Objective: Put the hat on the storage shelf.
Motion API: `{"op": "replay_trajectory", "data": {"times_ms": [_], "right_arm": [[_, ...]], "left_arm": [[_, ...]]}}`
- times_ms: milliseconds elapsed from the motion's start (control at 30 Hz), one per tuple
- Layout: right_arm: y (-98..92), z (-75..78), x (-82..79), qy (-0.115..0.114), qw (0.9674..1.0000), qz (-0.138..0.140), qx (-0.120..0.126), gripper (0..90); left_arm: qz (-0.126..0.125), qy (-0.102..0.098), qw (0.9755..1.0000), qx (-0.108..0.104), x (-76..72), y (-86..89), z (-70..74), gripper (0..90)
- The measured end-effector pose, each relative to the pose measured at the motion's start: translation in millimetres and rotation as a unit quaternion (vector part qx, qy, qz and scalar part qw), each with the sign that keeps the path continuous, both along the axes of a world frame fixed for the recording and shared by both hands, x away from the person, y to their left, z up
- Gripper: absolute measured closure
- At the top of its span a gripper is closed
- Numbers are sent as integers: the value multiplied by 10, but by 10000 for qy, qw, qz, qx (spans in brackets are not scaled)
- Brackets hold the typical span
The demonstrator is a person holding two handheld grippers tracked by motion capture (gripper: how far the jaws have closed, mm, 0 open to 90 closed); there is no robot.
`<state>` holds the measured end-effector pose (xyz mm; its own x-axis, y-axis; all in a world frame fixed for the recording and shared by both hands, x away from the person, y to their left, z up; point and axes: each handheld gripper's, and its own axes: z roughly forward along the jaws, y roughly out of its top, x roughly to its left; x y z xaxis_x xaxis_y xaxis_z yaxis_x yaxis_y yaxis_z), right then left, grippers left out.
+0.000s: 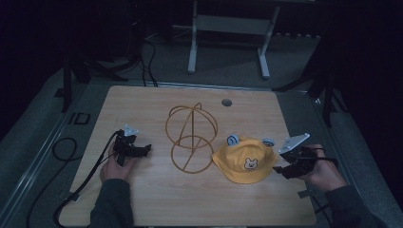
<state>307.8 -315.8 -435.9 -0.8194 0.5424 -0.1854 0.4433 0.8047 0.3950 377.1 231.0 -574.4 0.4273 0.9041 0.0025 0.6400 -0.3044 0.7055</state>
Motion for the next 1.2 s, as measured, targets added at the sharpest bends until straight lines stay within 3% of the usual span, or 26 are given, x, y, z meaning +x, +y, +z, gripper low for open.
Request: {"op": "replay_trajectory", "data": {"times_ms": [800, 900, 1200], "right_arm": [[116, 256, 109, -70, 9993, 349, -64, 388], [141, 344, 145, -121, 9991, 398, -46, 379], [267, 408, 202, -99, 9975, 656, -231, 385]], "left_arm": [[-10, -3, 10000, -3, -1, -1, 0, 126], [-9, -2, 10000, -3, -1, -1, 0, 126], [-10, -3, 10000, -3, -1, -1, 0, 126]]}}
